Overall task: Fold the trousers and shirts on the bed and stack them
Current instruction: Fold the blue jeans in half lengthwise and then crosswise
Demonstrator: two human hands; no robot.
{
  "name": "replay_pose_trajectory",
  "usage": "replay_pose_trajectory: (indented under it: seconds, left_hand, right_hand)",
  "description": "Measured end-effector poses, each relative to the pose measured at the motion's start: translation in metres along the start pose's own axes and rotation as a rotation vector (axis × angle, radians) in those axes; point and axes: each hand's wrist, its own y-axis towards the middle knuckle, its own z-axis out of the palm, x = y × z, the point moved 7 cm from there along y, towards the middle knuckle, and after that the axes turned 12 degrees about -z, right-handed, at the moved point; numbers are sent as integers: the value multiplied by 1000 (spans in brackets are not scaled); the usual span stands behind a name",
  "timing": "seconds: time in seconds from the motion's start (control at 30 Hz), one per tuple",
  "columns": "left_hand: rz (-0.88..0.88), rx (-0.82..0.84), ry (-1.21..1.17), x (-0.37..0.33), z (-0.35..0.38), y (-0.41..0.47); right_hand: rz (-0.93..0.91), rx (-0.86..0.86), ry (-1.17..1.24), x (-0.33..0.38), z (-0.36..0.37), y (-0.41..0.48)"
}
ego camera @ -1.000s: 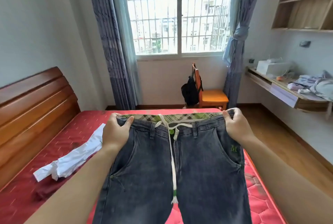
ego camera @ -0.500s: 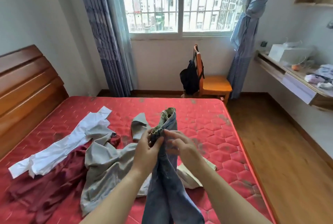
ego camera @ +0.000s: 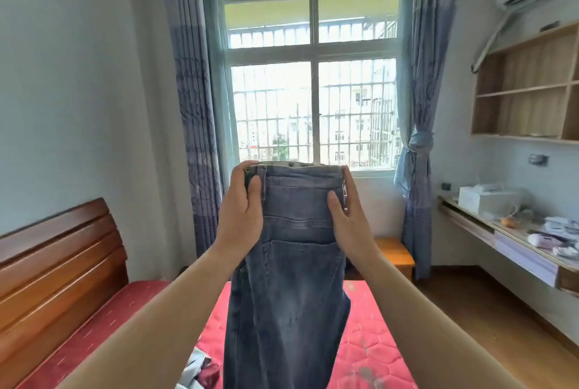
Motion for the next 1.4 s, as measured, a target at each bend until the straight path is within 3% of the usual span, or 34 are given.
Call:
replay_pose_trajectory:
  seconds: [0.13, 0.27, 0.33, 0.43, 0.5, 0.73, 0.9, 1.17, 1.4]
  left_hand:
    - [101, -126, 149, -25, -42, 11]
    - [220, -275, 115, -70, -76, 17]
    - [181, -261, 71, -71, -76, 13]
    - [60, -97, -11, -44, -57, -22]
    - [28, -20, -37, -33, -51, -53]
    - [108, -84, -82, -113, -79, -95]
    - [113, -70, -5, -162, -83, -152]
    - [-45, 46, 111, -168, -54, -312]
    - [-127, 234, 122, -144, 13, -364]
  right_hand:
    - [-137, -109, -143, 68, 0, 1]
    - [-354, -296, -297, 145, -20, 3]
    - [-286, -263, -363, 151, -21, -4]
    - [-121, -148, -425, 124, -17, -46]
    - [-77, -157, -442, 118, -25, -79]
    - [-245, -322, -586, 211, -73, -103]
    - [-204, -261, -644, 247, -110, -148]
    - [-2, -149, -711, 240, -187, -292]
    - [133, -155, -803, 196, -242, -338]
